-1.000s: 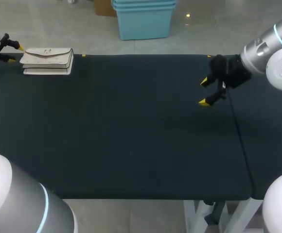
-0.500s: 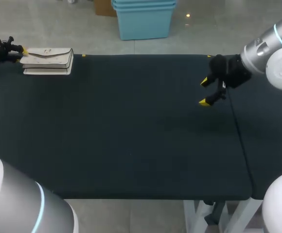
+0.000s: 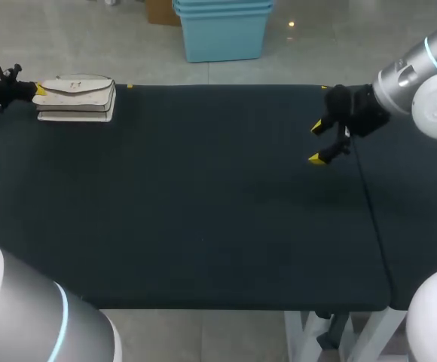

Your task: Pick up the bag, open it, inspect its contents, close it, and place it on the opposite side

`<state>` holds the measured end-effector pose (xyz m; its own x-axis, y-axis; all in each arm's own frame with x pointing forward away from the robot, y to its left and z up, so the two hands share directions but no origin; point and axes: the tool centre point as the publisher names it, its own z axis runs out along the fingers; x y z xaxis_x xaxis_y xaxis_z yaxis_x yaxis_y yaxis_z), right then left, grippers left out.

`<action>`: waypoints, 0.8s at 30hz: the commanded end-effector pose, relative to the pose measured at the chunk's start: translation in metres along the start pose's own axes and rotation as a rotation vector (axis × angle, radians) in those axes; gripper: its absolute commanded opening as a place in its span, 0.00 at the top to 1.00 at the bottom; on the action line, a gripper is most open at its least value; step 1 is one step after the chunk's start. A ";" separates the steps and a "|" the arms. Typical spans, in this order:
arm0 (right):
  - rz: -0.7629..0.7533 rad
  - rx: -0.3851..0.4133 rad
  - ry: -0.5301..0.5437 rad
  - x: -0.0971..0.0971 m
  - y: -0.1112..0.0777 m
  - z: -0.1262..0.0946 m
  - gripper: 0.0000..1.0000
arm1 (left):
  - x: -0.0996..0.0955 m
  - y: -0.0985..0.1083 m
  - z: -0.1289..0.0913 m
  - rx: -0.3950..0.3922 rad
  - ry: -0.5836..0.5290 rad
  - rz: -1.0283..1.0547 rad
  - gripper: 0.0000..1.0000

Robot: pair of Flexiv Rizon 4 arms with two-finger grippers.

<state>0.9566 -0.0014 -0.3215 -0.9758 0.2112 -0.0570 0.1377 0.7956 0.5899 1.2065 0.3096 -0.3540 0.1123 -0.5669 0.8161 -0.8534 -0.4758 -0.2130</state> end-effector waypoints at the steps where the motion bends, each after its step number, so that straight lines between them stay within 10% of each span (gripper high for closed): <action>1: 0.000 0.000 0.002 -0.001 0.000 0.000 0.00 | 0.001 0.008 -0.005 -0.884 0.031 -0.003 1.00; 13: 0.000 0.000 0.002 -0.001 0.000 0.000 0.00 | 0.024 0.077 -0.002 -0.648 0.010 0.001 1.00; 24: 0.000 0.000 0.002 -0.001 0.000 0.000 0.00 | 0.051 0.138 0.010 -0.222 -0.074 -0.022 1.00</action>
<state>0.9566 -0.0015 -0.3215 -0.9759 0.2105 -0.0567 0.1373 0.7955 0.5902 1.1072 0.2216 -0.3503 0.1460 -0.5766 0.8039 -0.9809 -0.1898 0.0420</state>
